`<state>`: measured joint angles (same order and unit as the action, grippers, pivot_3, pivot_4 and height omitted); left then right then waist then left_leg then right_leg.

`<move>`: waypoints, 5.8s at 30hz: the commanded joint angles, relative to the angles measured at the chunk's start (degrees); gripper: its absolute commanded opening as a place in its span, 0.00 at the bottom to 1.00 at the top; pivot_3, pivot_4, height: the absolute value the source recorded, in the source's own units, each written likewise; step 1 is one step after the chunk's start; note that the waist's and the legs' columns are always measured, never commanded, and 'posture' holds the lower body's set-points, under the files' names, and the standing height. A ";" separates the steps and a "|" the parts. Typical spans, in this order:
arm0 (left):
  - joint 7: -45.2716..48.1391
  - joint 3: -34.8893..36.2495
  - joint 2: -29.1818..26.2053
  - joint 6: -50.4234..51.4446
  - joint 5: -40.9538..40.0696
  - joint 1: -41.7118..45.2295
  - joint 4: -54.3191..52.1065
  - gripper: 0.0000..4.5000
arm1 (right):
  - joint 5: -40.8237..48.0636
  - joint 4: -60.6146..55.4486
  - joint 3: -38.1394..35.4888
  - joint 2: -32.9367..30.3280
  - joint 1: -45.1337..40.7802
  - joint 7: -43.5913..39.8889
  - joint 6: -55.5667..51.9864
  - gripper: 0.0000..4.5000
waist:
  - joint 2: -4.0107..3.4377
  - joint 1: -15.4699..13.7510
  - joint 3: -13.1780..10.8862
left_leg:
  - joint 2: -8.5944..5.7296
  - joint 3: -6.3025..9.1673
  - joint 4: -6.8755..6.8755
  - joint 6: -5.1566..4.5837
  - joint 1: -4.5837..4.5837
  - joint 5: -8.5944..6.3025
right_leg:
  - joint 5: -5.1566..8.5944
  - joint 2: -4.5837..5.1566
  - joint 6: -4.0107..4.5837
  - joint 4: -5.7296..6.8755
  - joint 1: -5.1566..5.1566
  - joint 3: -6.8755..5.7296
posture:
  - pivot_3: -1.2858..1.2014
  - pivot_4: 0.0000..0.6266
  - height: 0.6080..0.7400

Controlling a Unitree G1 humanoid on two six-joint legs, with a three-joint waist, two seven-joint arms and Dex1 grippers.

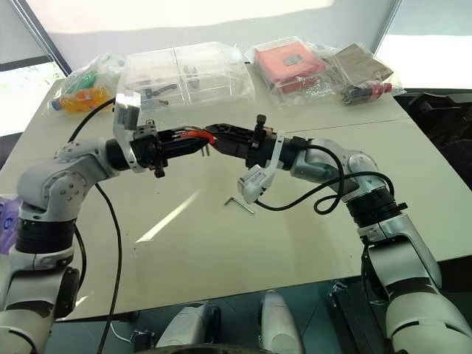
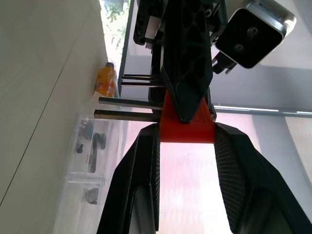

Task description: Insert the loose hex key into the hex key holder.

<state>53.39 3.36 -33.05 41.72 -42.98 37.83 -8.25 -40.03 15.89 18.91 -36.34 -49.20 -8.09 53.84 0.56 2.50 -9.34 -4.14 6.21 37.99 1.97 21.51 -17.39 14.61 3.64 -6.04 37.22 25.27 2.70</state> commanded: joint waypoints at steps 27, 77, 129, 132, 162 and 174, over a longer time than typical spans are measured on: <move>-2.19 0.17 0.12 -5.56 6.11 -4.34 -5.84 0.00 | 33.97 -1.98 -4.42 2.12 5.84 -30.74 -35.29 0.99 | 0.01 -0.06 0.00 | 0.03 0.06 0.04 -0.02 -0.01 -0.01 | 0.00 0.02 0.00 -0.01 -0.11 0.00 | 0.52 0.24 1.00; -12.85 3.72 -2.28 -3.65 4.08 -10.67 -15.18 0.00 | 44.51 -16.55 -4.03 11.51 16.28 -31.06 -85.34 0.00 | 0.10 -1.79 0.08 | 0.00 0.14 0.19 -0.12 -0.13 -0.06 | -0.01 0.08 -0.01 -0.03 -0.31 -0.09 | 0.52 0.24 1.00; -9.89 -1.45 6.56 -8.66 11.06 2.18 0.73 0.00 | 49.49 -8.50 -12.28 41.33 8.26 -11.82 -39.09 0.00 | 0.05 0.10 0.06 | -0.01 0.13 0.00 -0.05 0.01 -0.02 | -0.01 0.06 -0.02 0.12 0.06 -0.07 | 0.52 0.24 1.00; -9.97 -1.44 6.57 -8.55 11.01 2.09 0.58 0.00 | 49.48 -7.80 -12.41 41.13 8.10 -11.89 -38.68 0.00 | 0.05 0.09 0.06 | -0.01 0.13 0.01 -0.05 0.01 -0.02 | -0.01 0.06 -0.02 0.13 0.06 -0.07 | 0.52 0.24 1.00; -10.08 -1.28 6.73 -8.62 11.10 2.03 1.06 0.00 | 48.89 -7.34 -13.10 40.03 6.99 -11.53 -38.24 0.00 | 0.05 0.10 0.06 | -0.01 0.13 0.00 -0.05 0.01 -0.02 | -0.01 0.06 -0.02 0.13 0.06 -0.07 | 0.52 0.24 1.00; -10.42 -1.33 7.02 -8.85 11.28 1.93 1.22 0.00 | 48.88 -8.04 -12.63 39.75 7.33 -12.05 -38.42 0.00 | 0.06 0.11 0.06 | -0.01 0.13 0.00 -0.05 0.01 -0.02 | -0.01 0.06 -0.02 0.13 0.06 -0.07 | 0.52 0.24 1.00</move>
<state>43.23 0.82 -25.90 33.64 -31.66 39.03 -5.40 9.04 9.56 5.99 3.00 -40.65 -20.05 14.84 0.62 2.60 -9.27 -4.15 6.34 37.99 1.93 21.52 -17.42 14.60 3.70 -6.06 37.35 25.33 2.63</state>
